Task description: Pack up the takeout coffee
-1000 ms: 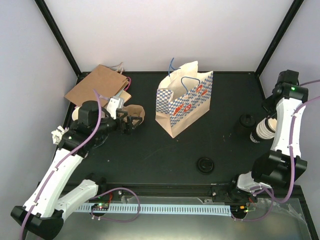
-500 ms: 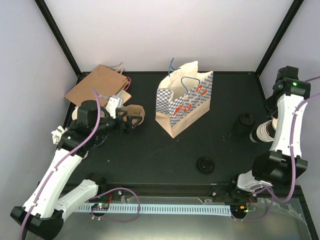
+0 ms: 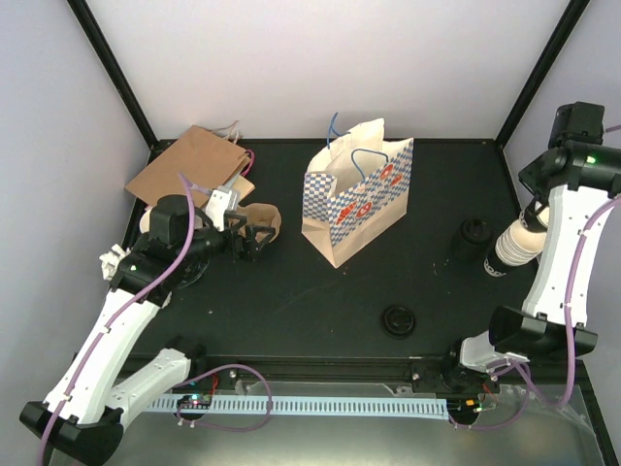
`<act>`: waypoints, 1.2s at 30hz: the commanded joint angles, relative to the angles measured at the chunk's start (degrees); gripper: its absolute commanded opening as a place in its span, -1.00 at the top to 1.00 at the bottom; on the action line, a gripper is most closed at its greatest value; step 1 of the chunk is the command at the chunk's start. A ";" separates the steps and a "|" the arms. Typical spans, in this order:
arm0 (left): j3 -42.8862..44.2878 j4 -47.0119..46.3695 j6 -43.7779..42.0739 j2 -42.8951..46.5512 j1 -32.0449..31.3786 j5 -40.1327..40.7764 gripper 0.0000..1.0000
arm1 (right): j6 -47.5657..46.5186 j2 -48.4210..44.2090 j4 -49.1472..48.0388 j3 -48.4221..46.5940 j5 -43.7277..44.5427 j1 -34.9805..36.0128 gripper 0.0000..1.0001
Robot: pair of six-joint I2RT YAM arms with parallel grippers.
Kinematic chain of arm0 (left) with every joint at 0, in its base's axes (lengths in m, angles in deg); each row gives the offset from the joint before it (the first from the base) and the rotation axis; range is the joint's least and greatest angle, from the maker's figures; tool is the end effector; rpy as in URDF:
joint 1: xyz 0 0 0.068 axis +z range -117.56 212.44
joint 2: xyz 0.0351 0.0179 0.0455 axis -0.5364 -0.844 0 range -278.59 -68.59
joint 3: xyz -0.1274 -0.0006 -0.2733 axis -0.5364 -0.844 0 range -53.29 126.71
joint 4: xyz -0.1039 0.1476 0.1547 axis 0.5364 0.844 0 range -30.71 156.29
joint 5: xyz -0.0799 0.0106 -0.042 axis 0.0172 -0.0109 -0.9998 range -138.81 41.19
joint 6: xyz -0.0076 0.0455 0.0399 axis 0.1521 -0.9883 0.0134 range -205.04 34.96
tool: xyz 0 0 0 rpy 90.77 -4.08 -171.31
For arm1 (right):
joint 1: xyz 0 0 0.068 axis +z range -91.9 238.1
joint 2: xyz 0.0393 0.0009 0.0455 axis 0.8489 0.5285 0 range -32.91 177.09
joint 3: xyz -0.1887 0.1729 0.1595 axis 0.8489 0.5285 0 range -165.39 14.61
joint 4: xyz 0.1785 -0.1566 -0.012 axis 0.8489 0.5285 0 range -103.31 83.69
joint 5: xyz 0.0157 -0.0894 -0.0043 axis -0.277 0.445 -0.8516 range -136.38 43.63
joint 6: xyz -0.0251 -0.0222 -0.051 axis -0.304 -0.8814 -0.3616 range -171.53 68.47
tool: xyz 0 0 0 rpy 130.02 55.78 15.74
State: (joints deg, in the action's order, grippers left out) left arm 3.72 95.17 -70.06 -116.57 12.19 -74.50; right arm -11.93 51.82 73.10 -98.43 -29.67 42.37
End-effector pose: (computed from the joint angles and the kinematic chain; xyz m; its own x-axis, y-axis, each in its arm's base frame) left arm 0.1185 -0.0647 0.3733 -0.5838 -0.0330 -0.8113 0.5423 0.7278 -0.4198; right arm 0.2082 -0.0724 0.4629 -0.3710 0.7387 -0.5627 0.8336 0.5320 0.1487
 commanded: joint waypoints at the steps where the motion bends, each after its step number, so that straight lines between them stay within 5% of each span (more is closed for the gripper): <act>1: 2.59 0.81 -0.95 1.12 0.21 0.47 -0.98 | -4.29 -4.25 -0.65 -5.21 -5.26 0.70 0.98; 8: 2.05 0.51 -0.17 1.48 0.21 0.55 -0.97 | -10.10 -10.61 -5.81 0.21 -17.59 3.98 0.98; 25: -6.69 -2.09 -3.00 6.06 0.22 2.70 -0.98 | -11.06 -22.50 -26.91 45.96 -14.99 35.33 0.98; 36: -10.50 -8.80 -4.49 4.34 0.21 1.35 -0.97 | -10.86 -19.69 -36.82 52.96 -4.21 59.98 0.98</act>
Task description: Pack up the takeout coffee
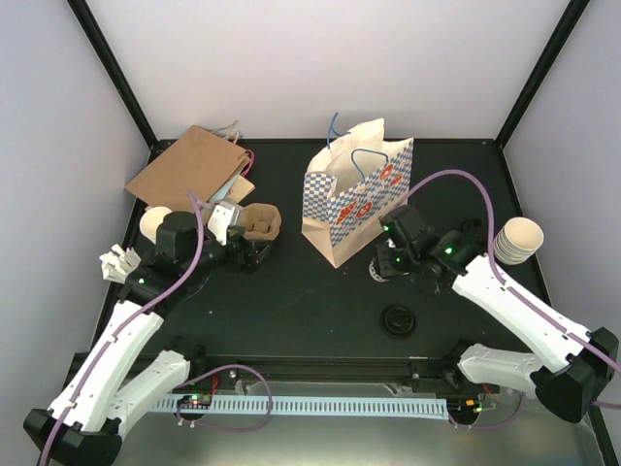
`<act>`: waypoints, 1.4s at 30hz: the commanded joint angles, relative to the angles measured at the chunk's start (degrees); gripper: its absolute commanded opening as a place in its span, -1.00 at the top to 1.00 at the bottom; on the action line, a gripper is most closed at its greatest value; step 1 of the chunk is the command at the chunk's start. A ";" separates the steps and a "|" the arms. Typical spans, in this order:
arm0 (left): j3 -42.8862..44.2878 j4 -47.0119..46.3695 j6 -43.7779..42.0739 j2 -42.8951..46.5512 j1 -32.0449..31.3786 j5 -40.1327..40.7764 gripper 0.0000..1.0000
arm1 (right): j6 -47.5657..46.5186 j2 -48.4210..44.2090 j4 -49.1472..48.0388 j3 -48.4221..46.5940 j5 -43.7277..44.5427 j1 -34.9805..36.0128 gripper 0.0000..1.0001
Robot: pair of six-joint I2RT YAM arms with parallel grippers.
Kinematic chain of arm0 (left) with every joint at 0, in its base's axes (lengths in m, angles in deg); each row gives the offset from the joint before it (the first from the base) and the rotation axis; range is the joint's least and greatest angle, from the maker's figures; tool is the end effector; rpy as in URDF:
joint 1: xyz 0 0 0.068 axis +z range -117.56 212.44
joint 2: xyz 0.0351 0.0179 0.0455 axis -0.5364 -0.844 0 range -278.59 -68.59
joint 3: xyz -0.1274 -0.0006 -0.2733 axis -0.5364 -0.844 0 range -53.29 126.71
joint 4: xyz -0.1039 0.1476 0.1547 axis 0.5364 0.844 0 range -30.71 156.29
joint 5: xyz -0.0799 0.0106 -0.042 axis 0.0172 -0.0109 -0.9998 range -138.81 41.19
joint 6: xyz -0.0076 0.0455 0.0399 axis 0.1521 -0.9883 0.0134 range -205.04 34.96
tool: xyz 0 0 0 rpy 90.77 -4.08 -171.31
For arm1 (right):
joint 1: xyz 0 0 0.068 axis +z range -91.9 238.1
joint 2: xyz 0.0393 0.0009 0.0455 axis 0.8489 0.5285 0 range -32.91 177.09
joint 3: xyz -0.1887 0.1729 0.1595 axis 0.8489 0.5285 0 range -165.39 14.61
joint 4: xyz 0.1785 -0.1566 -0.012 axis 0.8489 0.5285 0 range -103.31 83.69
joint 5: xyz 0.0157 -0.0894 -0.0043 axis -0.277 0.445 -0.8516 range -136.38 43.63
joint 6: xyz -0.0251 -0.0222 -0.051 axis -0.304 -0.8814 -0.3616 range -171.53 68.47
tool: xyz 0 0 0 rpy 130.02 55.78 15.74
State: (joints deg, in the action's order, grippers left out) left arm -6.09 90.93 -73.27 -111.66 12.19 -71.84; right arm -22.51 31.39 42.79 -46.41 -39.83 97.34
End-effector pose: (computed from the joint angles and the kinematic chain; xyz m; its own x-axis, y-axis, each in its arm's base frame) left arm 0.1092 -0.0593 0.3361 -0.5556 0.0048 -0.8314 0.5421 0.7603 -0.3579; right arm 0.1397 0.1072 0.3227 -0.8659 -0.0850 -0.4930 -0.1869 0.9690 0.1612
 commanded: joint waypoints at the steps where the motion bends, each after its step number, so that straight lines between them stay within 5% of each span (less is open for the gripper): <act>1: -0.96 -4.92 -0.93 -0.75 0.21 -1.81 -0.97 | -0.67 0.93 -7.27 1.29 6.23 6.04 0.98; 21: -4.22 -7.97 -0.87 -1.95 0.21 -3.36 -0.97 | -2.20 17.90 -9.43 -2.06 14.05 18.85 0.97; 34: -4.13 -7.64 -1.15 -1.76 0.21 -3.43 -0.98 | -1.91 18.89 -9.13 -2.24 13.04 19.26 0.70; 42: -4.13 -7.54 -1.44 -1.27 0.21 -3.18 -0.98 | -1.65 12.64 -6.84 -3.89 13.74 19.27 0.28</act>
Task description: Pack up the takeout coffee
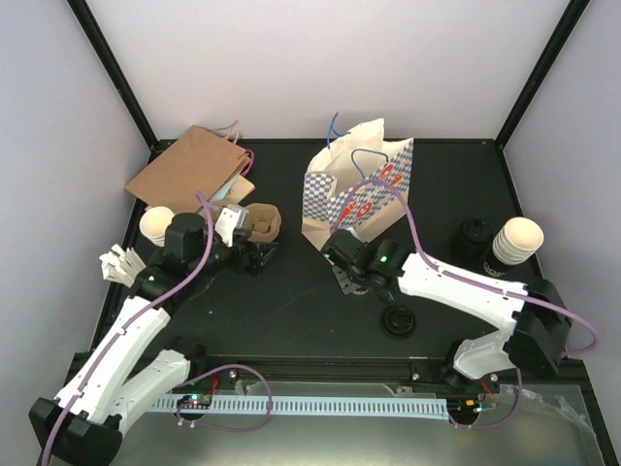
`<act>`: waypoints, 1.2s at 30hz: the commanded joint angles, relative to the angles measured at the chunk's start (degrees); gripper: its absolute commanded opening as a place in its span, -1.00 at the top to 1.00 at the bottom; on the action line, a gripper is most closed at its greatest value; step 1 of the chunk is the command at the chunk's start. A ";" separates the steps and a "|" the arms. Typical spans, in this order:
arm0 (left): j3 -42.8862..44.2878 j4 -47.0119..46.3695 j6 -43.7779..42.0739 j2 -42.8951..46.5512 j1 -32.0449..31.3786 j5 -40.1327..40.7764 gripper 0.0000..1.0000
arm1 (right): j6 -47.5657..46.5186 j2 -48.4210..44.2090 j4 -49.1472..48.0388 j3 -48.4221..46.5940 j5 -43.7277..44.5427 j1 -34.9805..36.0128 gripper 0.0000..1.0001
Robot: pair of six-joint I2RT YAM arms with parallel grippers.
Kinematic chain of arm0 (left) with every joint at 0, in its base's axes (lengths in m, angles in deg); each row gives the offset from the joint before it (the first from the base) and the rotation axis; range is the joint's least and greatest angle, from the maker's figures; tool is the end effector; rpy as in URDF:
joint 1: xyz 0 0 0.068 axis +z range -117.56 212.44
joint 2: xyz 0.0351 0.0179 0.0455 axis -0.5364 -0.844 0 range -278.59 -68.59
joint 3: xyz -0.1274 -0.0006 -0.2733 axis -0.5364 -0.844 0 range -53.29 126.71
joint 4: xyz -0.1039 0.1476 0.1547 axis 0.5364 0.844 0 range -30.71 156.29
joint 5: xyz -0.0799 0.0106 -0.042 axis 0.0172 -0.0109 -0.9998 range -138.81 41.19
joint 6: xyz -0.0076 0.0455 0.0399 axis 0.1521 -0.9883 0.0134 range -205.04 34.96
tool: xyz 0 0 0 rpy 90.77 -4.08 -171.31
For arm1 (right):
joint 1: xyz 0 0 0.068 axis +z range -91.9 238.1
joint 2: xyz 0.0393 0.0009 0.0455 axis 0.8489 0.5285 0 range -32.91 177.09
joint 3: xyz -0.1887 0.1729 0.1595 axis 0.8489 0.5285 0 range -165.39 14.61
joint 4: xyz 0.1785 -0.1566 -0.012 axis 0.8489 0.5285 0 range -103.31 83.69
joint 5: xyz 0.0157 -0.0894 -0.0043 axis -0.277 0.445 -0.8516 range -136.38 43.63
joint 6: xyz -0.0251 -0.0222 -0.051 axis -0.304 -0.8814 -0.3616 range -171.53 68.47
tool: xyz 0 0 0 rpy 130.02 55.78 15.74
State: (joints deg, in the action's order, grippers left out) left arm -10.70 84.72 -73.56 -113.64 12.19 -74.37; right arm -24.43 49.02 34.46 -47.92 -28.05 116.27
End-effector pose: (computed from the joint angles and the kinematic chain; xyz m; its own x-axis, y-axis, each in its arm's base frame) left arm 0.1210 -0.0656 0.3179 -0.5634 0.0164 -0.8260 0.5692 0.7323 -0.3738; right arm 0.1448 0.2058 0.2797 -0.7708 -0.4219 -0.4774 -0.4393 0.8946 -0.0813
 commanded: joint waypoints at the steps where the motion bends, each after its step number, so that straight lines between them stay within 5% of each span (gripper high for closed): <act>1: 0.43 -1.41 -1.20 0.76 0.21 -0.63 -0.97 | 0.31 -6.71 1.67 -2.49 1.97 0.29 0.21; 8: 0.48 -1.61 -1.42 0.94 0.21 -0.63 -0.98 | 2.80 -14.42 4.46 -1.20 2.18 0.31 -0.36; 15: 0.57 -1.56 -1.74 1.11 0.21 -0.68 -0.98 | 11.71 -19.07 9.06 5.90 -1.56 0.31 -0.65; 19: 0.56 -1.69 -1.60 1.16 0.21 -0.51 -0.98 | 16.82 -21.43 9.44 12.34 -3.98 0.27 -0.99; 36: 0.39 -1.57 -1.82 1.77 0.21 0.01 -0.97 | 27.38 -15.68 4.83 26.19 -10.51 -4.50 -0.93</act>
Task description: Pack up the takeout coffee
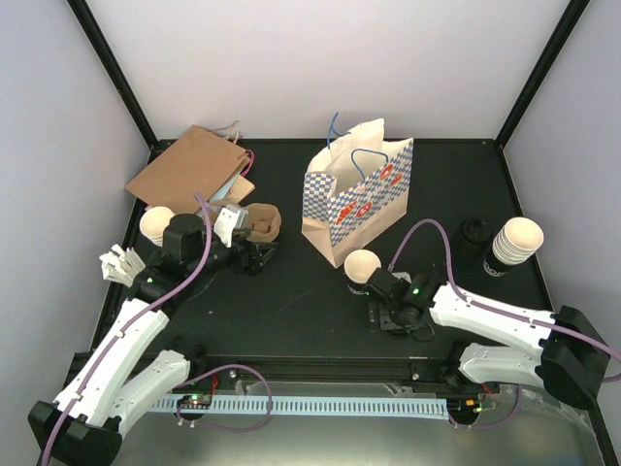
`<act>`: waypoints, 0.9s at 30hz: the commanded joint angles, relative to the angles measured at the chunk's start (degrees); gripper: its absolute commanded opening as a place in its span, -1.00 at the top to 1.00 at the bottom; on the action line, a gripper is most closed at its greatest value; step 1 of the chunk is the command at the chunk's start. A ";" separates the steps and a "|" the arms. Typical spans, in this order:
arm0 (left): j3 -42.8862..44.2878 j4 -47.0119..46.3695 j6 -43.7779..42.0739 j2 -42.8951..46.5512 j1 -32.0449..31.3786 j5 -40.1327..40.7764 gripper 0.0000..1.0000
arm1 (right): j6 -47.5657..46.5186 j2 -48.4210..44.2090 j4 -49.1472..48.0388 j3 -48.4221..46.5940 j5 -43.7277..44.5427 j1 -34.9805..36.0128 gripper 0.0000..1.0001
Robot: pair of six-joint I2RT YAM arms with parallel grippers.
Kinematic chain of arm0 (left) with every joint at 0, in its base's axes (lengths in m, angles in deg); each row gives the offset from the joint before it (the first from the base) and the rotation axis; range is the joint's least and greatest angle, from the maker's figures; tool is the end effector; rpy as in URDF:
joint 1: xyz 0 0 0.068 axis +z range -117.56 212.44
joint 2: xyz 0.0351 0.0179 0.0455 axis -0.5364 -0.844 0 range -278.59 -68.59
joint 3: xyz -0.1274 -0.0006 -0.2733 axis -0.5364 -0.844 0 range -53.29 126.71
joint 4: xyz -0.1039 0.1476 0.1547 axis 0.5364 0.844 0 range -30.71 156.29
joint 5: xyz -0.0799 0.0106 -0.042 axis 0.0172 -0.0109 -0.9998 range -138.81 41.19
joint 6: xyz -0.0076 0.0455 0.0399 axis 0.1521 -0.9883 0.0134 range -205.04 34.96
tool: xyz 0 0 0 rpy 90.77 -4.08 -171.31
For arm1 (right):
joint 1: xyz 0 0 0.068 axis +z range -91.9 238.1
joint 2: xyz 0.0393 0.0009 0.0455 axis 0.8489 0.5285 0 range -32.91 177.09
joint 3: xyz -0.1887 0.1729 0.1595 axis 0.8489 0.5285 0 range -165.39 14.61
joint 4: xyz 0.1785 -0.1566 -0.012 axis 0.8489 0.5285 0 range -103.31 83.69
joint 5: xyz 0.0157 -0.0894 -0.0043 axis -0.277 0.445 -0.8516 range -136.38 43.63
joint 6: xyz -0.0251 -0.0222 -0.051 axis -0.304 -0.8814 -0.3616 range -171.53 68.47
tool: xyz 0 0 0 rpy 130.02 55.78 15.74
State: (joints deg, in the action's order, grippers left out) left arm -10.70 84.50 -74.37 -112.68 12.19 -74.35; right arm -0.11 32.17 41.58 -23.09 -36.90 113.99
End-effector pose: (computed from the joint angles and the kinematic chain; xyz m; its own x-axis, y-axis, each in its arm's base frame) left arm 0.1180 -0.0644 0.3203 -0.5391 0.0207 -0.8420 0.5839 0.7297 -0.3559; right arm 0.0819 0.1073 0.2141 -0.9752 -0.0650 -0.2114 -0.0672 0.9977 0.0033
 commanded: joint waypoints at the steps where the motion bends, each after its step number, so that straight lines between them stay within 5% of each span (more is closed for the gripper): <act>1: 0.39 -1.30 -1.01 0.77 0.21 -0.01 -0.98 | 3.25 1.39 -2.66 1.66 -1.80 -2.68 -0.92; 27: 0.40 -1.18 -1.27 0.24 0.21 0.06 -0.98 | 2.45 5.46 -5.57 3.97 -1.83 -8.09 -0.65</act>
State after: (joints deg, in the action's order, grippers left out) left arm -10.70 84.48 -74.56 -112.68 12.19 -74.35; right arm 2.41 37.44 37.23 -19.37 -39.09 106.21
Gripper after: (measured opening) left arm 0.989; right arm 0.843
